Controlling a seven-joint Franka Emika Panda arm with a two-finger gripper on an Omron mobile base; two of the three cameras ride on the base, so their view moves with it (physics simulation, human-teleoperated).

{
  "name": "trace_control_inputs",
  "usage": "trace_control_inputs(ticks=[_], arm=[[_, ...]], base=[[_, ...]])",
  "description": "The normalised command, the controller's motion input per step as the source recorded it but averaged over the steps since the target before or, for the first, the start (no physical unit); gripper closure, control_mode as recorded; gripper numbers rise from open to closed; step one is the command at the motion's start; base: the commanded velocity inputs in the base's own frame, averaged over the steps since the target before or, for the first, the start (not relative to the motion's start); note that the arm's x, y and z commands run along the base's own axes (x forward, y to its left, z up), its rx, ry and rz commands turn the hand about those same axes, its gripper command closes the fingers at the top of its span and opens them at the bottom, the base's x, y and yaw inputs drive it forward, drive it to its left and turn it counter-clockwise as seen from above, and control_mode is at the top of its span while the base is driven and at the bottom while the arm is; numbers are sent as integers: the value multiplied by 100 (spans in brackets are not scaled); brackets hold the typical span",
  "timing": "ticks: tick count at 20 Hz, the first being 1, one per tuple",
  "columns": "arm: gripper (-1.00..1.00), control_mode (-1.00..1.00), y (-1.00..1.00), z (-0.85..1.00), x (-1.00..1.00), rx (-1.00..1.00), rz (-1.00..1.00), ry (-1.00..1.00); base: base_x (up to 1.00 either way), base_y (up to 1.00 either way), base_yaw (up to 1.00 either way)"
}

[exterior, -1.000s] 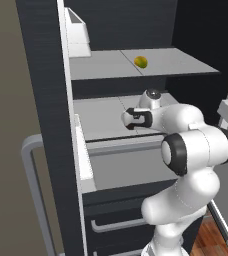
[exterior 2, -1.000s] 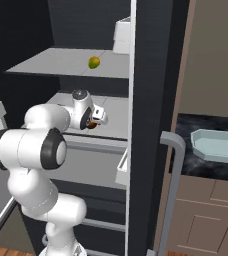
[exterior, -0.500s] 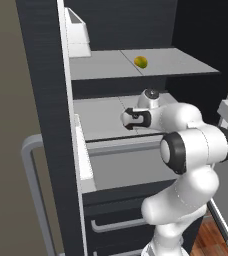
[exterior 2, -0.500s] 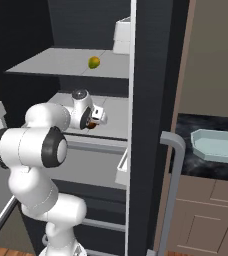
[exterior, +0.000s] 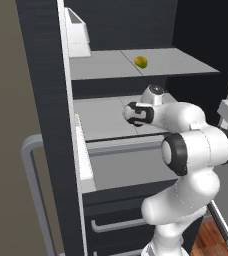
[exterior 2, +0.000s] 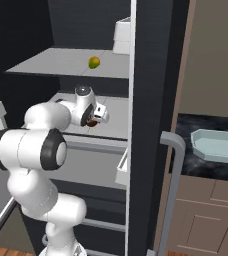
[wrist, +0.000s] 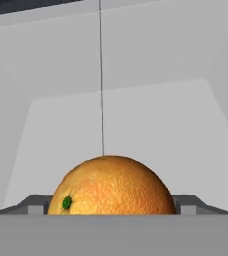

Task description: Pick the mango and orange from the fridge and place them inside the tupperware on the counter.

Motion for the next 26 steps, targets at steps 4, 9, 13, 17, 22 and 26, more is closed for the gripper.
trace_control_inputs(ticks=[4,9,13,17,22,26], arm=[[100,-100,-26,12,-55,15,-15,-17],[100,-100,-16,86,-35,0,-3,0],[100,-100,0,100,-24,0,0,0],[100,-100,0,53,-54,0,0,0],[100,-100,0,16,-91,0,0,-2],[100,-100,0,42,-81,0,0,0]], base=[[0,0,0],[0,0,0],[0,0,0],[0,0,0],[0,0,0],[0,0,0]])
